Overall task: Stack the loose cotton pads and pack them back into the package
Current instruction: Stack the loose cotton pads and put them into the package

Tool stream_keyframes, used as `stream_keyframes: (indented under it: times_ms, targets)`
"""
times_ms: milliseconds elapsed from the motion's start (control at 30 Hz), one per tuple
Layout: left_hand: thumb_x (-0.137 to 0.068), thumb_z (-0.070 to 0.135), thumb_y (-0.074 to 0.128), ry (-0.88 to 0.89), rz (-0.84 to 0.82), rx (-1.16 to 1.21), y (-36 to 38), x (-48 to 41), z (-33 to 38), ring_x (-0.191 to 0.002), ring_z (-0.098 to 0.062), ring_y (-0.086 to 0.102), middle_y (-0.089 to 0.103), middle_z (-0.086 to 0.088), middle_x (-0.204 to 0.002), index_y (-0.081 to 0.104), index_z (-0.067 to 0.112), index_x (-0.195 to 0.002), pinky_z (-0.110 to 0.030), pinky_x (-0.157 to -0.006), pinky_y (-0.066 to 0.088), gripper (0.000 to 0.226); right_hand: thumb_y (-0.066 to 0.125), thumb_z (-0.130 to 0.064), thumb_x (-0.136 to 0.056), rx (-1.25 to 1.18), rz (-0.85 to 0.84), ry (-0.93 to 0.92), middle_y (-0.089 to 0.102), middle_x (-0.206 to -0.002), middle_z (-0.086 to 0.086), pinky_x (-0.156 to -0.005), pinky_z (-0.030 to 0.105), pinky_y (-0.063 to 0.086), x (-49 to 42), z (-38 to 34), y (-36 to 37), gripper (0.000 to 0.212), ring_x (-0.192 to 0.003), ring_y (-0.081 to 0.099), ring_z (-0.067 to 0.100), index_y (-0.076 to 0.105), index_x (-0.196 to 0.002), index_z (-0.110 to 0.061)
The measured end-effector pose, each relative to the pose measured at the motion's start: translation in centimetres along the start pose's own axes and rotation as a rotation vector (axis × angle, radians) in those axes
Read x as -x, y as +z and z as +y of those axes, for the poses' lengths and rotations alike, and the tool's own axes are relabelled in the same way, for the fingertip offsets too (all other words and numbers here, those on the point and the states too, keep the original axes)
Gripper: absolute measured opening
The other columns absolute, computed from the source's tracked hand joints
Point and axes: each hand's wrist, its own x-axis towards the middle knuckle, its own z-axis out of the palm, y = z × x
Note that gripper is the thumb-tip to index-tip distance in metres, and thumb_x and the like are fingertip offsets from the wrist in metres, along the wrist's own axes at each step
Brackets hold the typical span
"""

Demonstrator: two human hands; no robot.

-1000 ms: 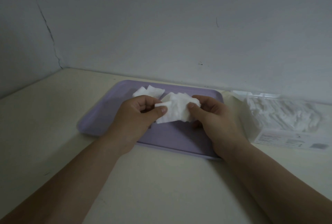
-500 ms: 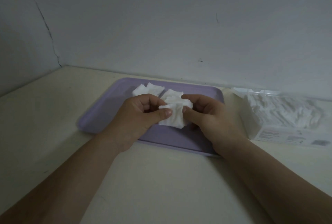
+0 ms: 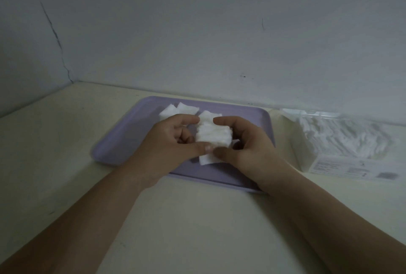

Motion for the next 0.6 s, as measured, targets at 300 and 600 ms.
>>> stream_keyframes:
  times_ms: [300, 600]
  targets:
    - [-0.082, 0.008, 0.083, 0.098, -0.063, -0.205, 0.8, 0.4, -0.1, -0.054, -0.007, 0.046, 0.056, 0.008, -0.063, 0.069, 0.025, -0.106, -0.019, -0.054, 0.04, 0.032, 0.05, -0.038, -0.065, 0.271, -0.131, -0.102, 0.045, -0.142, 0.003, -0.116, 0.044, 0.038, 0.5, -0.3, 1.1, 0.088, -0.134, 0.048, 0.023, 0.042, -0.151, -0.02]
    - [-0.09, 0.006, 0.071, 0.138, 0.173, -0.308, 0.9, -0.5, -0.6, -0.072, -0.001, 0.063, 0.073, 0.011, -0.087, 0.067, 0.034, -0.11, -0.015, -0.073, 0.049, 0.034, 0.061, -0.023, -0.076, 0.088, 0.303, 0.02, 0.058, -0.133, 0.003, -0.108, 0.031, 0.046, -0.2, -0.3, 0.1, 0.068, -0.12, 0.059, 0.019, 0.049, -0.143, -0.019]
